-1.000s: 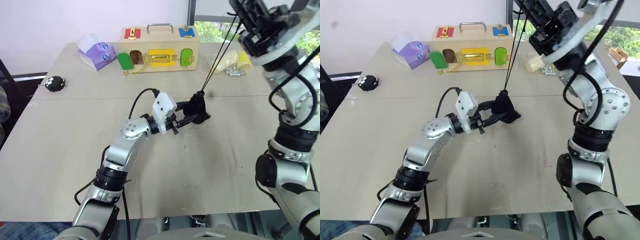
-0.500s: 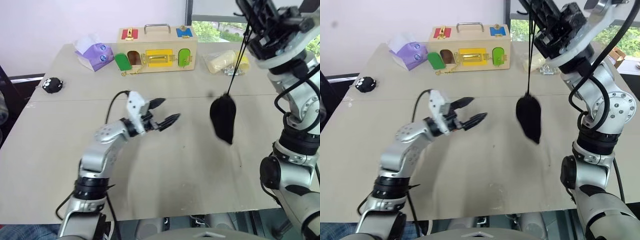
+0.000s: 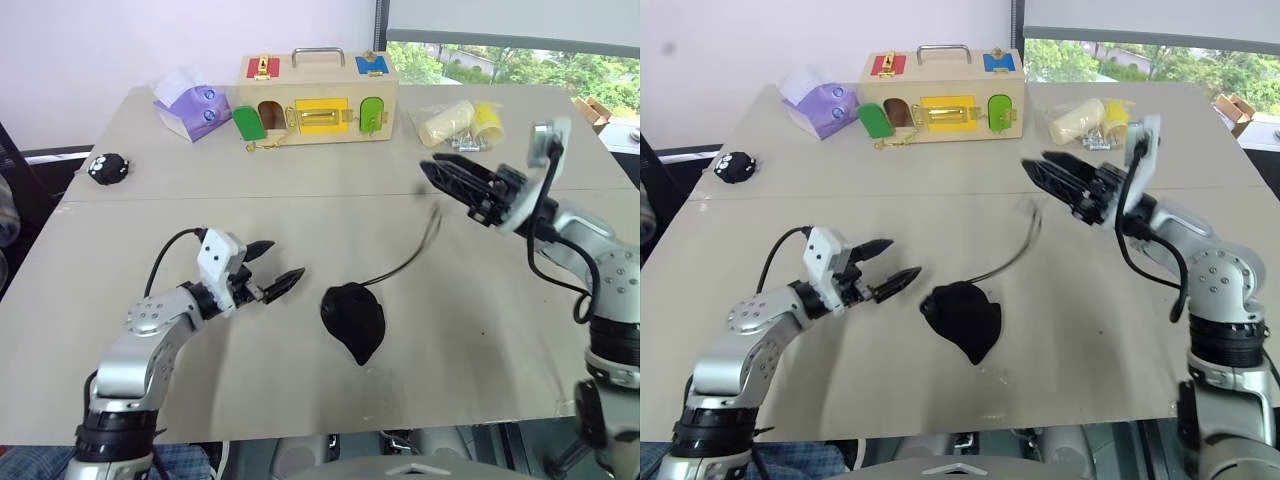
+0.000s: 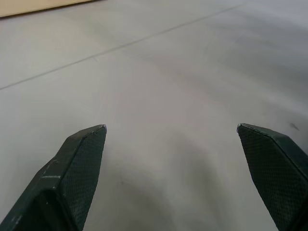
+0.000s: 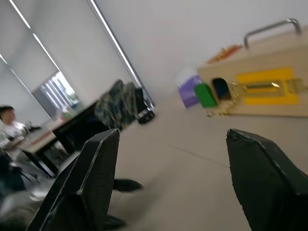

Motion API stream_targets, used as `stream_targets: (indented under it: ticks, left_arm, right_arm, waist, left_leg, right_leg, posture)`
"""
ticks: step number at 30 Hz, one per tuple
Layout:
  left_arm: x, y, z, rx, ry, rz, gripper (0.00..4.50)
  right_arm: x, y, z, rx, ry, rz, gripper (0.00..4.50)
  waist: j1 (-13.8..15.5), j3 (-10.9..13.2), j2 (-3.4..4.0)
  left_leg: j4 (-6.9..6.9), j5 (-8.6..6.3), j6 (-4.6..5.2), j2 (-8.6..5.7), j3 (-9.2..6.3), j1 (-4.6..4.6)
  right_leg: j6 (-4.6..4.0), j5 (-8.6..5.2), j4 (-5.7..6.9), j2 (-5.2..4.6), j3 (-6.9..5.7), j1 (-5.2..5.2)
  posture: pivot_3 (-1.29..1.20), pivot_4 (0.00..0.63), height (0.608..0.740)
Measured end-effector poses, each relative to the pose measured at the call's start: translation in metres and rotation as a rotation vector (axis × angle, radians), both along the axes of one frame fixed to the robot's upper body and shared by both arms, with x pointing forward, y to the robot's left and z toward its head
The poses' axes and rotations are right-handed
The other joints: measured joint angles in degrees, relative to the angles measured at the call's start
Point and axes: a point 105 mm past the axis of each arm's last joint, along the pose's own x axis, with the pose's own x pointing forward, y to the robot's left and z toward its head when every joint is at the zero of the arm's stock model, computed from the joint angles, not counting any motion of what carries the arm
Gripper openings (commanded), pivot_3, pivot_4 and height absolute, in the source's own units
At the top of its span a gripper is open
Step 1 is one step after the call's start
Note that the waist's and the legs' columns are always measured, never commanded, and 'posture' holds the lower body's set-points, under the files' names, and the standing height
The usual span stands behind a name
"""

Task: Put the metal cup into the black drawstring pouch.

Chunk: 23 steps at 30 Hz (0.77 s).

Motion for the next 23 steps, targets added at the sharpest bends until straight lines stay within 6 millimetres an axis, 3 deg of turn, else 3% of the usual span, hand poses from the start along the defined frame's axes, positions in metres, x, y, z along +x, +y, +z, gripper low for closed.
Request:
stream_targets:
  ticks: [5,10,14,17,23]
  left_arm:
    - [-0.023,0.018,-0.023,0.043,0.069,0.033,4.5]
    - [-0.038,0.036,-0.029,0.121,0.047,0.05,4.5]
    - [-0.045,0.046,-0.032,0.139,0.041,0.072,4.5]
    - [-0.06,0.054,-0.036,0.154,0.042,0.086,4.5]
    - [-0.07,0.048,-0.039,0.146,0.042,0.067,4.5]
  right_arm:
    - [-0.004,-0.059,-0.072,-0.32,0.053,-0.126,3.3]
    - [-0.027,-0.074,-0.109,-0.441,0.006,-0.056,3.3]
    - [-0.037,-0.071,-0.11,-0.449,-0.067,-0.003,3.3]
    - [-0.046,-0.078,-0.126,-0.452,-0.08,-0.004,3.3]
    - [-0.053,-0.087,-0.141,-0.498,-0.132,0.025,3.3]
  waist:
    - [0.05,0.0,0.0]
    - [-0.22,0.02,0.07]
    - [-0.13,0.06,0.15]
    - [-0.05,0.04,0.13]
    - [0.0,0.05,0.31]
  left_leg:
    - [0.0,-0.05,0.07,0.0,0.02,-0.02]
    - [-0.01,-0.07,0.11,0.08,0.07,0.08]
    - [0.0,-0.16,0.25,0.1,0.07,0.1]
    - [0.0,-0.17,0.24,0.09,0.07,0.13]
    - [0.01,-0.15,0.22,0.06,0.07,0.14]
  right_leg:
    - [0.02,-0.01,-0.11,0.0,0.0,0.01]
    - [0.03,-0.02,-0.08,0.04,0.04,0.0]
    - [0.04,-0.02,-0.08,0.03,0.03,0.01]
    - [0.03,-0.02,-0.16,-0.03,0.03,0.07]
    - [0.01,-0.02,-0.22,-0.07,0.0,0.1]
  posture:
    - [0.0,0.15,0.74]
    - [0.0,0.15,0.74]
    - [0.0,0.15,0.74]
    - [0.0,0.15,0.74]
    - [0.0,0.15,0.74]
